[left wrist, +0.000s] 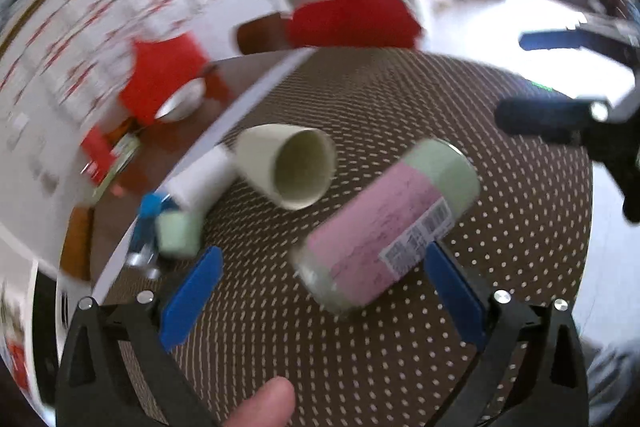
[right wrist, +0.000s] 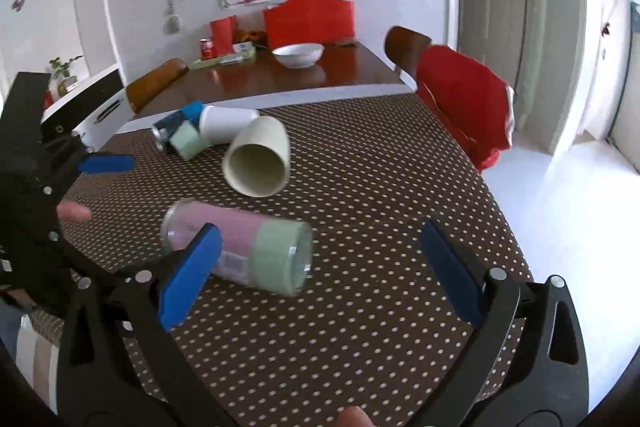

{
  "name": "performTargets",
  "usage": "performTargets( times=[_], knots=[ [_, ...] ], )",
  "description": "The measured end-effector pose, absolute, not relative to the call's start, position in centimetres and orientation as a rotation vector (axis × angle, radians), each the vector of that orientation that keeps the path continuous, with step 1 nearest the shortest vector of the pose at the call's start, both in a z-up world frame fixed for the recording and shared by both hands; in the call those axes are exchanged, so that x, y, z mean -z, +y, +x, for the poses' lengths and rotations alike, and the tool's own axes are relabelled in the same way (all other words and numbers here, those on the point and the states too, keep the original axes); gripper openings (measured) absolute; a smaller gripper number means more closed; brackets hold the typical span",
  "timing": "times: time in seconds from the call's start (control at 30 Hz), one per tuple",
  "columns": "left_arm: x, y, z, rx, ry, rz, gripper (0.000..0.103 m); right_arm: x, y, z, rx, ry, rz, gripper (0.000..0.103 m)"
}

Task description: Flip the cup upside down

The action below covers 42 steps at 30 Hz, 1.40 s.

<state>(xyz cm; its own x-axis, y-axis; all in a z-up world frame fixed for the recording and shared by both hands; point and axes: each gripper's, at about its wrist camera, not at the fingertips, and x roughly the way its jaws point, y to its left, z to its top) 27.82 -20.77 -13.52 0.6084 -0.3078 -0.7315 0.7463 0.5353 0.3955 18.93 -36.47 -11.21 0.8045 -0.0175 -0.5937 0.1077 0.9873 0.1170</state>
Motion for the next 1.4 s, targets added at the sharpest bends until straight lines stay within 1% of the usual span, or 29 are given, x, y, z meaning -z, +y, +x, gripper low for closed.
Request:
performTargets(
  times=[0.27,0.37,0.4,0.43,0.53,0.7,0.83,1.03,1.23,1.4],
  knots=[
    [16.7,-25.6,30.1,0.935,0.763,1.012,0.099,11.6,-39.4,20.0,0.131,0.639,0.194,0.097],
    [18.1,-27.1,31.2,0.958,0.813,1.038,0.099,11.9,-39.7,20.0,0.143,0.641,0.201,0.097],
    [18.5,-27.4,31.6,0.957,0.829,1.033,0.096,12.0,-39.9,20.0,0.149,0.642,0.208,0.097],
    [19.0,-27.6,31.8,0.956,0.86,1.016,0.083,12.0,-40.0,19.9,0.15,0.643,0.212,0.097],
    [19.1,-27.4,32.3,0.913,0.865,0.958,0.079,12.0,-40.1,19.6,0.155,0.644,0.213,0.097],
    [18.8,-24.4,31.6,0.826,0.902,0.832,0.076,11.7,-39.2,19.0,0.143,0.638,0.208,0.097],
    [17.7,-19.7,30.5,0.748,0.934,0.687,0.074,11.2,-37.9,18.6,0.12,0.628,0.208,0.097],
    [15.7,-12.3,28.2,0.623,0.93,0.498,0.074,10.7,-34.2,17.9,0.048,0.622,0.181,0.097],
    [15.6,-8.5,24.3,0.58,0.941,0.442,0.074,10.4,-30.2,17.0,-0.026,0.626,0.138,0.097],
    [16.7,-7.8,23.0,0.573,0.963,0.441,0.074,10.5,-28.0,16.2,-0.053,0.637,0.12,0.097]
  ],
)
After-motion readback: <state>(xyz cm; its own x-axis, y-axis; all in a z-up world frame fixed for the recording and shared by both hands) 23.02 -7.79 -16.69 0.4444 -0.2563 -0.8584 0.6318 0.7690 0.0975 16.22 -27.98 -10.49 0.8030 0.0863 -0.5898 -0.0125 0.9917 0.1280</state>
